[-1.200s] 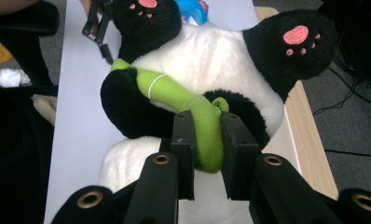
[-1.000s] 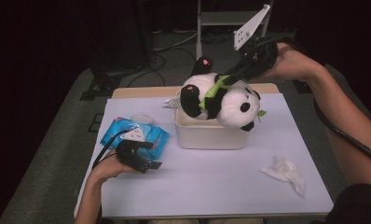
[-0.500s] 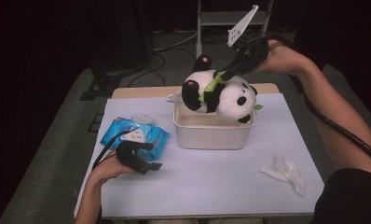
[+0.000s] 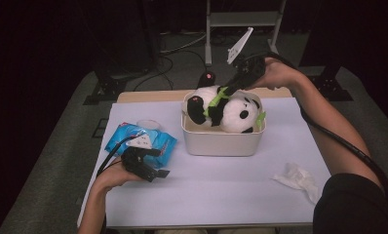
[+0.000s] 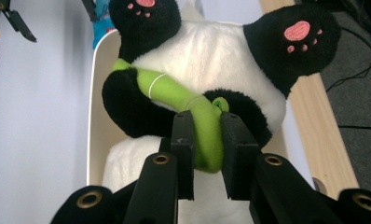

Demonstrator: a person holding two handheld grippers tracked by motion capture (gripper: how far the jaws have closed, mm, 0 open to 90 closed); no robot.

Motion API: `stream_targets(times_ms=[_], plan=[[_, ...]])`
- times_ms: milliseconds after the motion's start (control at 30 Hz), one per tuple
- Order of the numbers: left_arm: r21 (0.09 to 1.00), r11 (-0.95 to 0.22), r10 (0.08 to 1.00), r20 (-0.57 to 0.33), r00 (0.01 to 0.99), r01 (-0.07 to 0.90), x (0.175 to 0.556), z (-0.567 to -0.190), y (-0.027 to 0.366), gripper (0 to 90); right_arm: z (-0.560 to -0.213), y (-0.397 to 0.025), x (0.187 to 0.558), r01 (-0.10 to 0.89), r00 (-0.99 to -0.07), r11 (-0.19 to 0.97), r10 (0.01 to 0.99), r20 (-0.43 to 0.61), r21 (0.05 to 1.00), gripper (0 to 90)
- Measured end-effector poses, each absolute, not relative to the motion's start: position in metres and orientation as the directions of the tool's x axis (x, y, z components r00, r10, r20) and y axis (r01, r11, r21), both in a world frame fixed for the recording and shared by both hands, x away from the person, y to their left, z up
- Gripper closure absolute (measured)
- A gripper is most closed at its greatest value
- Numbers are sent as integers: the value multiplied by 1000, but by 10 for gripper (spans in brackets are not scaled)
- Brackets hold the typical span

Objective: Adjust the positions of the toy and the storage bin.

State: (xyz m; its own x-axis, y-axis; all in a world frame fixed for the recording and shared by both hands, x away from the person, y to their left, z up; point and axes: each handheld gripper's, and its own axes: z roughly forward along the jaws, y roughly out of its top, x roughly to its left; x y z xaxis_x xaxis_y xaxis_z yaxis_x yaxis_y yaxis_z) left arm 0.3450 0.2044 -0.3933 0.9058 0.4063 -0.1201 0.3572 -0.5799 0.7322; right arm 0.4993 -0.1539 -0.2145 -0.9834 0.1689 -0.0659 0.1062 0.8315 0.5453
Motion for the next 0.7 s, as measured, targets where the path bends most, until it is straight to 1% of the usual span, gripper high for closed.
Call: stream_targets(times_ms=[700], plan=[[722,-601,388,-111,915,343,342,-392,198,102,-280,-151,495,169,-984,828,172,45,534,755]])
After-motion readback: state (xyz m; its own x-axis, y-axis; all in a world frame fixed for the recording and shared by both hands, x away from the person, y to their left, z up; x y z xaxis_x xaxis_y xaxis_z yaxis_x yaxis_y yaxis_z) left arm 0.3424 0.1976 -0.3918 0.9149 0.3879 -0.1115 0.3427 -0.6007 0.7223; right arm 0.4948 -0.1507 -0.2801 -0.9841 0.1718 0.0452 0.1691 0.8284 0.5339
